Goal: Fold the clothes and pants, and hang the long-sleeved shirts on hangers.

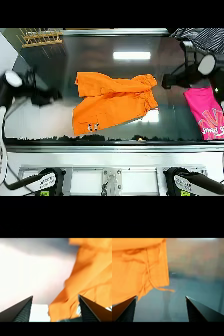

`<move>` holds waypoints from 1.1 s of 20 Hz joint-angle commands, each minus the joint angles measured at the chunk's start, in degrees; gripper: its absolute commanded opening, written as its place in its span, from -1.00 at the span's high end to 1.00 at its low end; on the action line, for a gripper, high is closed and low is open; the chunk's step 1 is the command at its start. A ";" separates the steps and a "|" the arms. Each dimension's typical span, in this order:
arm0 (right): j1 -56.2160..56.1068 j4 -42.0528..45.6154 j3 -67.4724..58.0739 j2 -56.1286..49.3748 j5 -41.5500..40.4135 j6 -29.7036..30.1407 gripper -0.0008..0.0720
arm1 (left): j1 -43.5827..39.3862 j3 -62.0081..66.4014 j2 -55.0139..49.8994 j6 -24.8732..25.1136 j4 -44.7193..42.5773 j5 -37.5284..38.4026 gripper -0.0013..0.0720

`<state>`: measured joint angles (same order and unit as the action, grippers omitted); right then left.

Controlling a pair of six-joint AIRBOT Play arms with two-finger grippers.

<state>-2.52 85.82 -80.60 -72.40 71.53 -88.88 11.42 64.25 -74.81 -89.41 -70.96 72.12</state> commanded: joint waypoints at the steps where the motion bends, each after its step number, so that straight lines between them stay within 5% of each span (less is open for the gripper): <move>1: 0.24 -0.90 10.56 6.73 -2.38 0.20 -0.81 | 3.93 -22.53 9.42 2.14 1.75 -2.27 -0.70; 8: 0.22 -7.63 13.84 7.67 -6.21 0.20 -0.81 | -1.81 -38.80 15.85 4.42 9.70 -16.44 -0.70; 18: 0.31 -8.04 14.43 7.67 -5.33 0.20 -0.81 | -13.66 -24.83 -1.92 -1.33 9.60 -19.91 -0.69; 19: 0.33 -8.02 15.08 7.67 -5.33 0.20 -0.81 | -14.51 -23.78 -2.75 -1.53 9.51 -19.98 -0.33; 20: 0.50 -8.02 16.02 7.67 -5.38 0.20 -0.81 | -14.97 -22.82 -3.15 -1.36 9.31 -20.35 0.64; 21: 1.03 -7.98 17.57 7.61 -5.79 0.17 -0.82 | -14.93 -21.90 -3.02 -1.16 9.11 -20.79 0.94; 22: 1.97 -8.04 19.30 7.43 -6.29 -0.20 -0.82 | -14.36 -20.79 -2.69 -0.76 8.98 -20.68 0.95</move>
<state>-1.67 77.80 -64.18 -64.77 65.89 -88.66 -2.13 40.38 -76.47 -90.00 -61.91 51.79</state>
